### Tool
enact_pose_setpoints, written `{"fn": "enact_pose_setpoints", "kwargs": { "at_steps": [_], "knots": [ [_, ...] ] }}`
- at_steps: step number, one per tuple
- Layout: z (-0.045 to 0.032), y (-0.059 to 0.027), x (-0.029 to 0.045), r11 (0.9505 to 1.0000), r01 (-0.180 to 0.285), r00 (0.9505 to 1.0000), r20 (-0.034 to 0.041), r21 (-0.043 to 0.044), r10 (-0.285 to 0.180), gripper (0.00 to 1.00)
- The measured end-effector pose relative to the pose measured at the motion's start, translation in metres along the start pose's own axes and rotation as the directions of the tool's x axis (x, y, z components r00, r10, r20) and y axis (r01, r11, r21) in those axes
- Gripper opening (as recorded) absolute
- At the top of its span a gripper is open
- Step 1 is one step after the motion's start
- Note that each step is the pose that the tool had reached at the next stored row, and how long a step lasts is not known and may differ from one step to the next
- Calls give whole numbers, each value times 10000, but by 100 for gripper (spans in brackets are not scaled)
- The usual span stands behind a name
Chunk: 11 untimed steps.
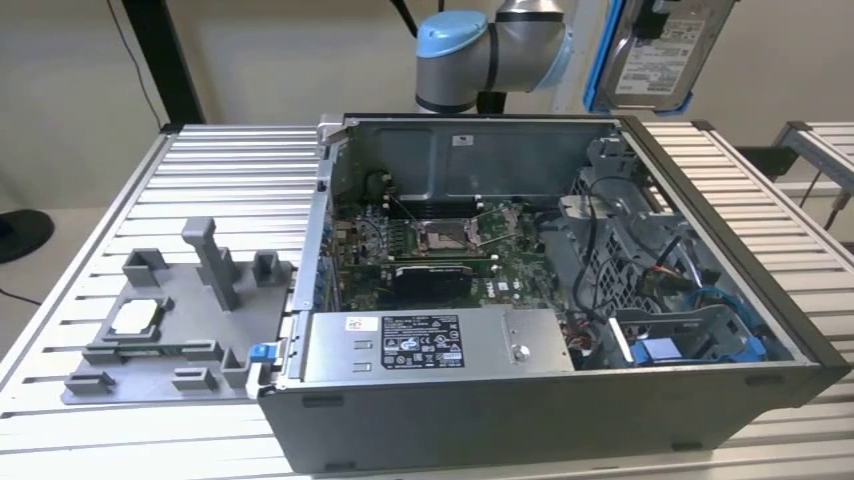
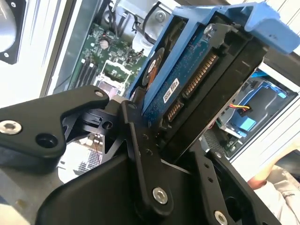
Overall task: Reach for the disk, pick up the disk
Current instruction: 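Pick up the disk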
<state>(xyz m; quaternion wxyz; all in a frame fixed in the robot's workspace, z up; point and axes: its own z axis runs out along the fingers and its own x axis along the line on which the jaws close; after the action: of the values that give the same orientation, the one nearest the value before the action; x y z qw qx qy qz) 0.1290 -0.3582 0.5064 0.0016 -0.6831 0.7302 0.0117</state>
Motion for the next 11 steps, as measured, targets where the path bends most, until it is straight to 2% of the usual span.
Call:
{"fn": "enact_pose_setpoints", "kwargs": {
  "at_steps": [4,11],
  "knots": [
    [12,-5,84,10000,1,10000,-2,0,-1,0],
    [26,-24,372,10000,-1,10000,-1,-6,1,0]
  ]
}}
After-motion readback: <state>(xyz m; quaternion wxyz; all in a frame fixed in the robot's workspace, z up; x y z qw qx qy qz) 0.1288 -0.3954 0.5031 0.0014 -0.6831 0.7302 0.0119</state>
